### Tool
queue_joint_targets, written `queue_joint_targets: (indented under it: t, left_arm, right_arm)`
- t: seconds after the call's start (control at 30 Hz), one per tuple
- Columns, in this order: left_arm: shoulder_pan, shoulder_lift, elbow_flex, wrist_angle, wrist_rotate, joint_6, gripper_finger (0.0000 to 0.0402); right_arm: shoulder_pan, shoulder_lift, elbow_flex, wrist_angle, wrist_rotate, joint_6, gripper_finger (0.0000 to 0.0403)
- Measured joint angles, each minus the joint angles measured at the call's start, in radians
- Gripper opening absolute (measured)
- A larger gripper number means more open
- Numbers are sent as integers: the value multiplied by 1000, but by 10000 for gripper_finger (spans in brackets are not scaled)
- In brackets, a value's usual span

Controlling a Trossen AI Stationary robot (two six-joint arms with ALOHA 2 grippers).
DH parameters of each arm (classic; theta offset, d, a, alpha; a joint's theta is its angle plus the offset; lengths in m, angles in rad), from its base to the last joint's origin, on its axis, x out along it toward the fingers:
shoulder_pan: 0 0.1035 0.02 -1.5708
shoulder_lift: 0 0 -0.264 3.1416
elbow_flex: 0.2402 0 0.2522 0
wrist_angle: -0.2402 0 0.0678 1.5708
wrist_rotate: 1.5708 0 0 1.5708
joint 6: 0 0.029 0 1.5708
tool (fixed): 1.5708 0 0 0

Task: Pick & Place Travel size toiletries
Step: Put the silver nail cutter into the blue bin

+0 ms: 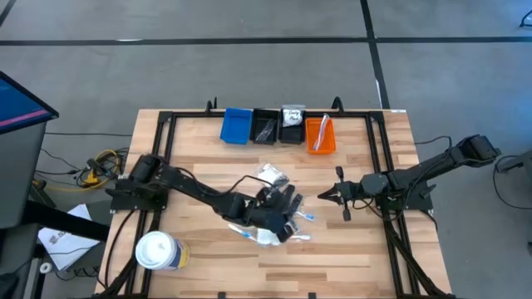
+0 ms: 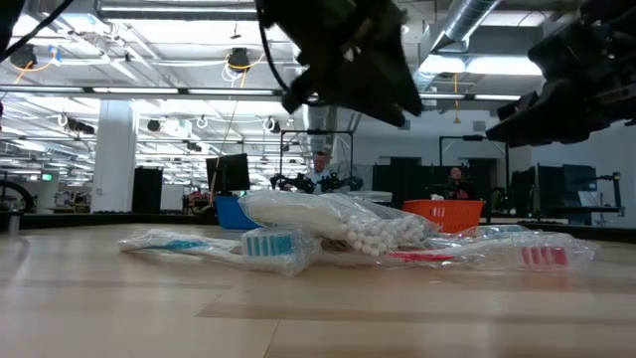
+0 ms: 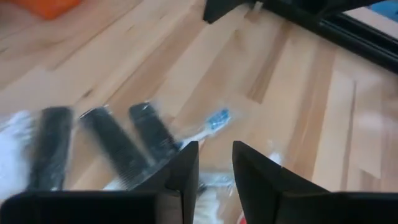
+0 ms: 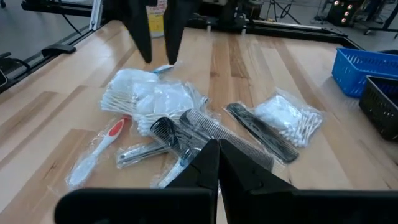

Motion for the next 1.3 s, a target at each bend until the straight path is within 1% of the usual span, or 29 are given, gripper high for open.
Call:
queue_joint_targets:
  t: [0.13,0.4,0.5,0.63,0.87,1.1,1.2,1.3]
  left_arm:
    - [11,58,0,79,37,36,91]
    - [31,84,-1,66,39,37,90]
    - [42,84,-1,27,52,32,90]
    - [63,84,-1,-67,62,-24,90]
    - [74,84,-1,-124,70,-49,90]
    - [90,113,2,-147,199,-80,90]
    - [87,132,3,-187,208,-122,90]
    - [72,137,6,-264,190,-154,90]
  right_arm:
    - [0,0,0,-15,0,7,0]
    - [0,0,0,-10,0,7,0]
    - [0,0,0,-10,0,7,0]
    - [0,0,0,-15,0,8,0]
    - [-5,0,0,-20,0,5,0]
    - [-51,0,1,-1,0,7,0]
    - [-55,0,1,-14,1,7,0]
    - [-55,0,0,-21,0,7,0]
